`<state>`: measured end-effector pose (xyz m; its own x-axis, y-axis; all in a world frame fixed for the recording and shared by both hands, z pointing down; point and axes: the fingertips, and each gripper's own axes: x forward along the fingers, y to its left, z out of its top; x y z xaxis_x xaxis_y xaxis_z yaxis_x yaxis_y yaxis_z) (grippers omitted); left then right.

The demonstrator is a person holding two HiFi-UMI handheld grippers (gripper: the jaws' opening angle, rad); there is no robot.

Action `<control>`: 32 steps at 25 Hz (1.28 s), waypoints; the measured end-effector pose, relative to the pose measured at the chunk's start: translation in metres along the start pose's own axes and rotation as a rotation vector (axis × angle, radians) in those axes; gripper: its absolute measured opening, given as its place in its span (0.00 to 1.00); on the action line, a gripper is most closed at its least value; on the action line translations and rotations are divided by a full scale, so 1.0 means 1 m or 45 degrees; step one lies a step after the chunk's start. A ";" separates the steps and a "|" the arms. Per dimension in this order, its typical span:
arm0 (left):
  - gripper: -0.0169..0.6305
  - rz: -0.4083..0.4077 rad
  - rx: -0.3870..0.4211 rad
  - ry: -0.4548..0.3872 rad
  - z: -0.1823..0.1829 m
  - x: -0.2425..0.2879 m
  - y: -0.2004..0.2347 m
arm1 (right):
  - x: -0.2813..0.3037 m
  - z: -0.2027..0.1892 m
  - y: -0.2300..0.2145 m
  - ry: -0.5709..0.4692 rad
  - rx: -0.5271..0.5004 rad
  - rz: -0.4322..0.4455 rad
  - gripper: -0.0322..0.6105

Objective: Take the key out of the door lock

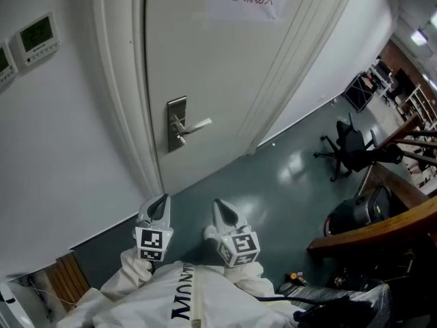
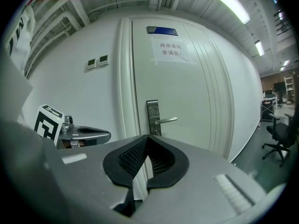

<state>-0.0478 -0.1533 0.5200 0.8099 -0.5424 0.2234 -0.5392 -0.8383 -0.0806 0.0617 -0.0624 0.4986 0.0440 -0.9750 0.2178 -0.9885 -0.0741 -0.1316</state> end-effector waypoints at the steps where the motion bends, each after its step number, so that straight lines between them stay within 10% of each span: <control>1: 0.03 0.015 0.005 0.002 0.002 0.007 0.003 | 0.008 0.004 -0.005 -0.005 -0.007 0.013 0.05; 32: 0.03 0.600 -0.067 0.133 0.031 0.130 0.052 | 0.189 0.056 -0.092 0.047 -0.120 0.598 0.05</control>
<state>0.0369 -0.2693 0.5152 0.4487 -0.8516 0.2711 -0.8548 -0.4975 -0.1478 0.1691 -0.2513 0.4976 -0.4140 -0.8903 0.1899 -0.9091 0.3936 -0.1363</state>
